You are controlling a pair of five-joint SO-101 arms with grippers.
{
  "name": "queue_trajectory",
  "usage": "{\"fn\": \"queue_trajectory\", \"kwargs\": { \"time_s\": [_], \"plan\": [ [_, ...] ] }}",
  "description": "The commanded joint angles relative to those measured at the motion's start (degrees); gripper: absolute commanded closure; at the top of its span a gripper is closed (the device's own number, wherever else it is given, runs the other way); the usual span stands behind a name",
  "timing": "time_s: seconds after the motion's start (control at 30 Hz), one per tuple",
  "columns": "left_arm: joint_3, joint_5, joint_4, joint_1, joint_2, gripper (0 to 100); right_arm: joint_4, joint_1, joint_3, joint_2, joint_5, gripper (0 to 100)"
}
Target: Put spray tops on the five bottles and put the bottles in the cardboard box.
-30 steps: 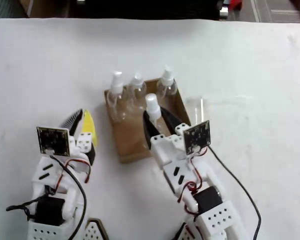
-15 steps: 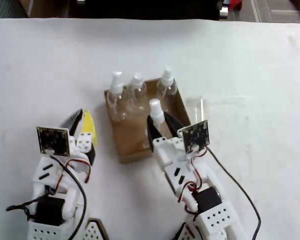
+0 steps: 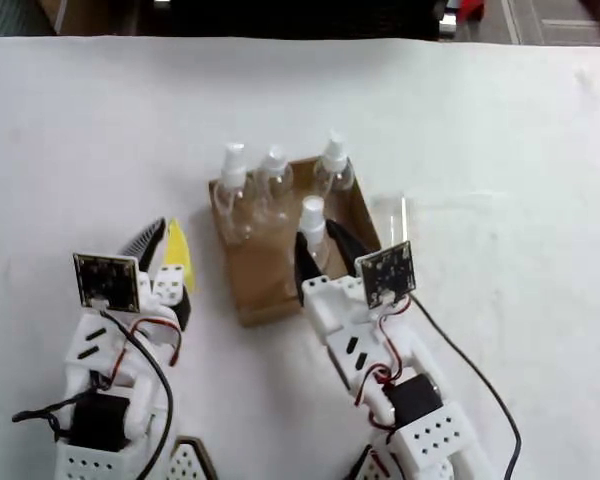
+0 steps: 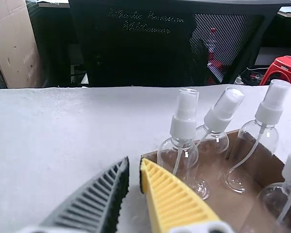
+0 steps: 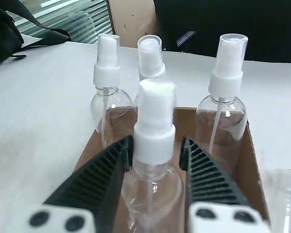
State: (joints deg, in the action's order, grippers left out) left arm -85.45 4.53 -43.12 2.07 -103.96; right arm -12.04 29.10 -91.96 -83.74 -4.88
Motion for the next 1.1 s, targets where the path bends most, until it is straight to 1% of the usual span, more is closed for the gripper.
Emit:
{"fn": "queue_trajectory", "kwargs": {
  "time_s": [0.0,0.07,0.17,0.3,0.7,0.87,1.0,1.07],
  "plan": [
    [0.6,0.2,1.6,1.0,-0.8,95,-5.8,-3.3,9.1,-0.8,0.8,86.1],
    [0.6,0.2,1.6,1.0,-0.8,95,-10.9,-5.2,14.2,-0.8,0.8,86.1],
    [0.6,0.2,1.6,1.0,-0.8,95,-17.5,-5.5,18.9,-0.8,0.8,86.1],
    [0.6,0.2,1.7,1.0,-0.8,95,-21.2,-4.4,20.1,-0.9,0.8,86.1],
    [0.7,0.2,1.7,1.0,-0.8,95,-21.4,-2.6,22.2,-0.9,0.8,86.4],
    [0.7,0.2,1.7,1.0,-0.8,95,-21.3,-2.7,26.6,-0.8,0.8,86.8],
    [0.6,0.2,1.7,1.0,-0.8,95,-17.8,-2.7,28.6,1.2,0.8,92.0],
    [0.6,0.2,1.7,1.0,-0.8,95,-17.3,-2.5,28.7,4.3,0.8,92.5]
  ]
}}
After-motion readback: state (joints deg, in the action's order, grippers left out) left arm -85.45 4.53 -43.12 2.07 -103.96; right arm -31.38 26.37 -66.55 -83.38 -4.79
